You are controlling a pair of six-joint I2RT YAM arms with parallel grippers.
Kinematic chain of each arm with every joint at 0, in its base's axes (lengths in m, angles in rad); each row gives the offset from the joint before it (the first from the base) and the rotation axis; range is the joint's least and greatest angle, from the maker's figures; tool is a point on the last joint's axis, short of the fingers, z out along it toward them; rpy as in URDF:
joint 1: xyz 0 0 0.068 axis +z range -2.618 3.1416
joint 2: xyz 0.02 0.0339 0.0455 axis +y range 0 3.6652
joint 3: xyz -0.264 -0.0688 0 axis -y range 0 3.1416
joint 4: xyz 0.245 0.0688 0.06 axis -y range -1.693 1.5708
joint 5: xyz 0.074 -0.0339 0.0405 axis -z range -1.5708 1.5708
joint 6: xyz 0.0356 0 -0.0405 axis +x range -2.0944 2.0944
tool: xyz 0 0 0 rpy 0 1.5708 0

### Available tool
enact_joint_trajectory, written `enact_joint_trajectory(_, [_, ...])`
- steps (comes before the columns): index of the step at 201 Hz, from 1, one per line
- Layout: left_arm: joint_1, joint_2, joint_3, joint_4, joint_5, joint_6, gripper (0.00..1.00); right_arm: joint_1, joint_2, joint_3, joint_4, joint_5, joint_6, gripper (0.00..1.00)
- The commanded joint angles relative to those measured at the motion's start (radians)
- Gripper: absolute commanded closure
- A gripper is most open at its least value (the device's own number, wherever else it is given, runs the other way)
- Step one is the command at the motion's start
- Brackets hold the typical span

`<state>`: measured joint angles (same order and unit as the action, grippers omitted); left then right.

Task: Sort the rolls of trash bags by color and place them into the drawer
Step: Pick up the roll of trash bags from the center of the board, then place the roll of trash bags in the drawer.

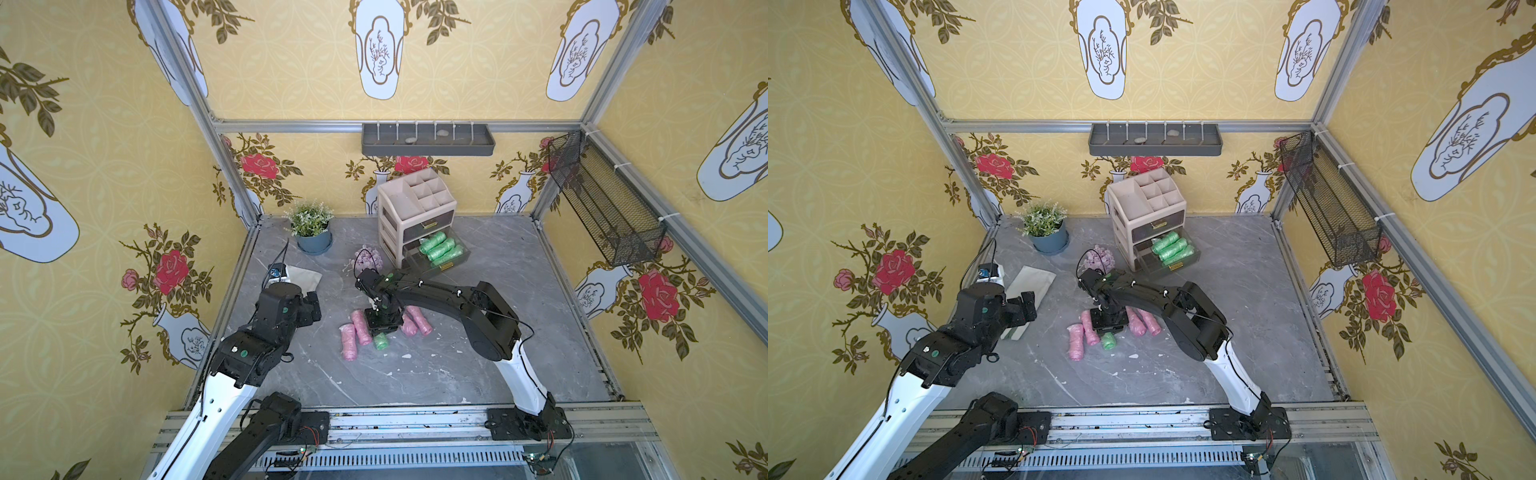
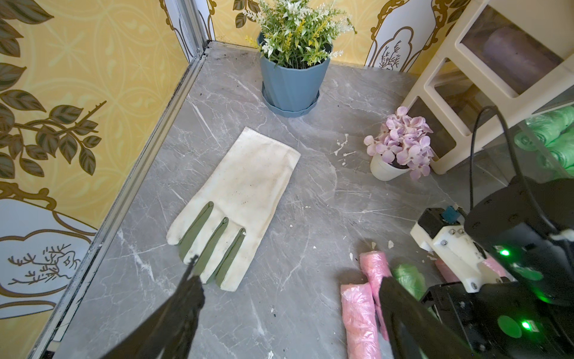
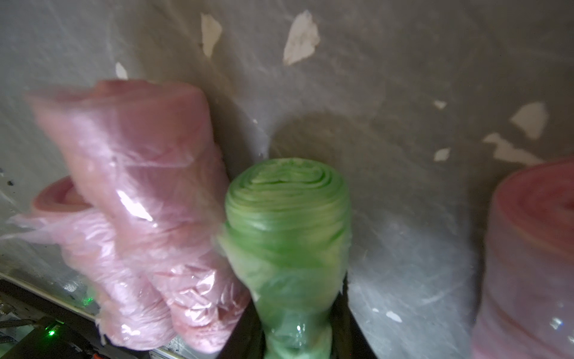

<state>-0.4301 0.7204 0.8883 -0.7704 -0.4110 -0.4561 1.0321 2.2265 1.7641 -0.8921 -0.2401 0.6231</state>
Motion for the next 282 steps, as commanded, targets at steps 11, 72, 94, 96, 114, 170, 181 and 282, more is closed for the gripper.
enact_joint_trajectory(11, [0.002,-0.001,-0.006,0.012,0.001,-0.003,0.1,-0.001,-0.012,0.021,-0.043,0.038,-0.02,0.79])
enact_joint_trajectory(72, [0.002,0.002,-0.005,0.013,-0.005,-0.003,0.11,0.006,-0.142,0.053,-0.071,0.093,-0.061,0.84])
enact_joint_trajectory(94, [0.002,0.002,-0.008,0.012,-0.01,-0.003,0.11,0.008,-0.23,0.052,-0.075,0.11,-0.095,0.84])
enact_joint_trajectory(96, [0.002,0.003,-0.007,0.011,-0.012,-0.002,0.11,0.008,-0.237,0.053,-0.076,0.113,-0.098,0.84])
enact_joint_trajectory(114, [0.002,0.004,-0.007,0.009,-0.017,-0.003,0.11,0.002,-0.298,0.066,-0.097,0.15,-0.126,0.84])
enact_joint_trajectory(170, [0.002,0.008,-0.006,0.012,-0.013,-0.001,0.11,-0.088,-0.434,0.151,-0.18,0.246,-0.18,0.83])
enact_joint_trajectory(181, [0.002,0.008,-0.006,0.011,-0.012,-0.001,0.11,-0.115,-0.46,0.158,-0.178,0.274,-0.192,0.83])
enact_joint_trajectory(282, [0.002,0.019,-0.006,0.012,-0.002,0.0,0.11,-0.352,-0.47,0.205,-0.108,0.302,-0.3,0.82])
